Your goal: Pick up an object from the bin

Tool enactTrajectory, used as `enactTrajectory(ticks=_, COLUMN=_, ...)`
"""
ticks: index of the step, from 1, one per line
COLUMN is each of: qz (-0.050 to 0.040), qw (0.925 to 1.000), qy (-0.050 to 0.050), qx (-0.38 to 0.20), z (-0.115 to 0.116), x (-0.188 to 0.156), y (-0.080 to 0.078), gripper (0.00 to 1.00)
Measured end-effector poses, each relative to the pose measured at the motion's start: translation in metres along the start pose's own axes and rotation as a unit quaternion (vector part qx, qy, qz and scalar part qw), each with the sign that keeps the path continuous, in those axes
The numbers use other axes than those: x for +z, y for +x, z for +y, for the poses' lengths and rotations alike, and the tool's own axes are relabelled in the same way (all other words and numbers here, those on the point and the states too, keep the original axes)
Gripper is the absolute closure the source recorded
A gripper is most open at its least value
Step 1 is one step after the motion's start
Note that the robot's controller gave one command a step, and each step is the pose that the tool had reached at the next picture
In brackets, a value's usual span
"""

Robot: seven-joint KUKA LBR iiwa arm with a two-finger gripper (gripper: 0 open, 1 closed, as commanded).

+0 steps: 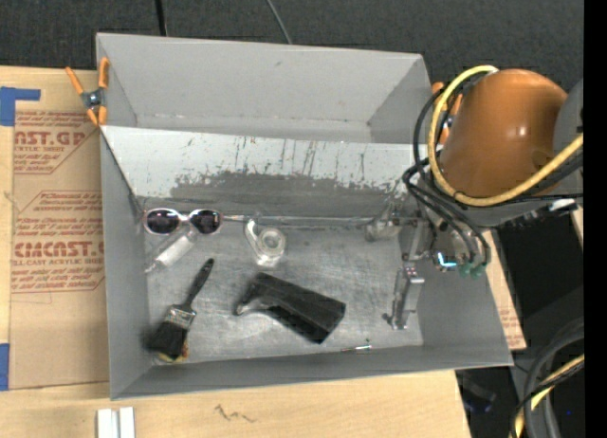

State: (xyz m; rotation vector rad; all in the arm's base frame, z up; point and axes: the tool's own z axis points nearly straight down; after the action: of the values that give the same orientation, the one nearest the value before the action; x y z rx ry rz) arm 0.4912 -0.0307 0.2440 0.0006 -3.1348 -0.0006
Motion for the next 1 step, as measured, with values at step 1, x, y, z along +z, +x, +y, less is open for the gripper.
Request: enactTrajectory(ticks=1, qz=-0.0042, qw=1.0, qy=0.0, qx=0.0, z=0.0, x=-0.0039, y=-0.0015, gripper=0.0)
